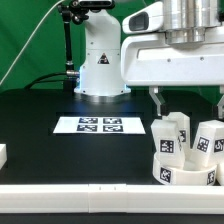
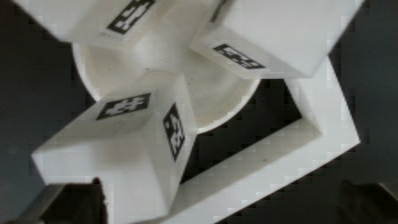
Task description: Assemble stool
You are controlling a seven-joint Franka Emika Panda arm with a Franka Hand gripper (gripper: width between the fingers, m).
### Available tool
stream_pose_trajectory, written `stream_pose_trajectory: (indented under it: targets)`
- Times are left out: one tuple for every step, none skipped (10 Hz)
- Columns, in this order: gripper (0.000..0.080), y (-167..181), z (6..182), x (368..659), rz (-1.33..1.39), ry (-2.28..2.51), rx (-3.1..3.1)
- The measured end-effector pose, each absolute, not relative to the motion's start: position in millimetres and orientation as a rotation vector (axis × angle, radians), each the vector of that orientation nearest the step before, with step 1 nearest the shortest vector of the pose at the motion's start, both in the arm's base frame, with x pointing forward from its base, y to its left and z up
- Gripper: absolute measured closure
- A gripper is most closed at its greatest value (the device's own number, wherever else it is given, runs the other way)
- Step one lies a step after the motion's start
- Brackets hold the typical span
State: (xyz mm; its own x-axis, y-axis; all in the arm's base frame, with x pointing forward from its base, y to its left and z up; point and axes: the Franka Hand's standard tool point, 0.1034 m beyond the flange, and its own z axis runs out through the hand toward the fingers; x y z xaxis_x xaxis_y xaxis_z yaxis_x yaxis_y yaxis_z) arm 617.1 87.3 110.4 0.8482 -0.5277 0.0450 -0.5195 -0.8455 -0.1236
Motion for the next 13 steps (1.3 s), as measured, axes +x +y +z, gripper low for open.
stream_pose_trajectory:
  targets:
    - [0.0151,87.0,110.4,617.1,-0.124,0.719,-2.949]
    - [0.0151,86.7,110.4,617.2,-0.129,0.625,-2.973]
    - [0.0151,85.5,110.2,617.9,-0.141,0.501,-3.003]
    - [0.0151,81.0,109.2,622.7,-0.201,0.178,-3.065]
    - [0.0151,78.4,108.1,624.0,-0.211,-0.044,-3.089]
    - [0.0151,75.8,109.1,627.7,-0.221,-0.265,-3.095]
    - [0.0151,74.6,109.9,629.5,-0.22,-0.378,-3.088]
    - [0.0151,73.8,109.5,629.3,-0.222,-0.459,-3.083]
    - [0.0151,72.7,109.2,629.4,-0.222,-0.562,-3.073]
    - [0.0151,71.1,109.2,629.5,-0.221,-0.669,-3.062]
    - [0.0151,70.1,109.1,629.6,-0.22,-0.762,-3.047]
    - [0.0151,68.4,109.1,629.7,-0.215,-0.89,-3.027]
    - [0.0151,68.2,109.4,629.0,-0.187,-1.055,-2.995]
